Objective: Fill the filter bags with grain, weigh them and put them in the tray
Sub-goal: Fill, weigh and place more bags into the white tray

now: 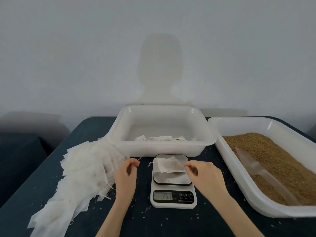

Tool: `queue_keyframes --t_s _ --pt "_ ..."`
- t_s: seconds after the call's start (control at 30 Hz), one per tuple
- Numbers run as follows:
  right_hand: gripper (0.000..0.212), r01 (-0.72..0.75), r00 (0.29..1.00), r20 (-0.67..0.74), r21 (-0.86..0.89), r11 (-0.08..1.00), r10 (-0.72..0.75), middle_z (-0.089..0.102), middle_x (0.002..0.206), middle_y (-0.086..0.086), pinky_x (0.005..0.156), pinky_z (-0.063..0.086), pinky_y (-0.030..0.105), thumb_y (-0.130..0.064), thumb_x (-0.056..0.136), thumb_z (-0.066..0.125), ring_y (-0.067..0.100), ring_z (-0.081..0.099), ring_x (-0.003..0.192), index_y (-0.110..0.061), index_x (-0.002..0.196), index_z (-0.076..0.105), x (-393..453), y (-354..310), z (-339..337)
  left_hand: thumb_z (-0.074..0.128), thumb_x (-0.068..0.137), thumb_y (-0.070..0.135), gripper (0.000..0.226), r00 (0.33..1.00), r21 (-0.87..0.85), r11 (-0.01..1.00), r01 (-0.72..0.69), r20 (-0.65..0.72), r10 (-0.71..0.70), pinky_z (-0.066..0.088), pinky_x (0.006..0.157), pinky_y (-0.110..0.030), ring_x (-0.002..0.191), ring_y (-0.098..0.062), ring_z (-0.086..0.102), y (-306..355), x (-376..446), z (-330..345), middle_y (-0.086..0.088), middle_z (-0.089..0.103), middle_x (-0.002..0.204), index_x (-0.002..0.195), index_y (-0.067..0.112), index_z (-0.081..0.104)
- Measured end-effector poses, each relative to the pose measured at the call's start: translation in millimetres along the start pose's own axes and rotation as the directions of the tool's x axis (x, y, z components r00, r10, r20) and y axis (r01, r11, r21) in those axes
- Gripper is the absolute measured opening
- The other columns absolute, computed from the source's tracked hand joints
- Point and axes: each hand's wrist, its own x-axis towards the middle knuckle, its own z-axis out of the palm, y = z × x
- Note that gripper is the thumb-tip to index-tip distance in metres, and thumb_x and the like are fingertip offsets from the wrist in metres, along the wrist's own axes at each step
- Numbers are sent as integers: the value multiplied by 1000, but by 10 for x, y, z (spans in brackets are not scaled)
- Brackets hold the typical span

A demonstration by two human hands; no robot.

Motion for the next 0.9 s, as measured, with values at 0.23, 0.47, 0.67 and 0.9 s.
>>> queue_keyframes --t_s 0.23,0.47,0.67,0.9 --pt "14 -59 998 17 40 997 58 63 73 -19 55 38 7 -36 94 58 -2 57 63 -39 104 68 -31 36 153 55 85 -6 46 993 165 980 -114 38 110 40 62 -7 68 2 55 17 -62 -24 18 61 74 76 39 57" --pt "15 -95 995 -2 52 994 96 57 72 -23 52 32 5 -36 92 60 -6 52 62 -38 105 68 -50 -1 170 55 85 -6 49 998 151 987 -53 -9 55 39 59 -7 61 0 53 34 -70 -25 17 59 65 72 41 56" --pt "45 93 995 -46 -17 996 -93 60 111 -24 73 37 12 -56 75 69 -1 53 106 -38 116 63 62 -235 254 55 86 -5 48 1000 127 992 -2 -15 4 40 55 -12 57 -3 52 23 -68 -5 12 59 62 72 41 57" --pt "24 255 958 179 -192 948 -222 69 104 -10 68 44 28 -33 94 47 14 61 93 -29 104 69 440 -488 272 55 85 -5 47 1000 126 992 25 -7 -25 39 53 -12 54 -2 51 25 -74 -6 11 58 60 72 40 58"
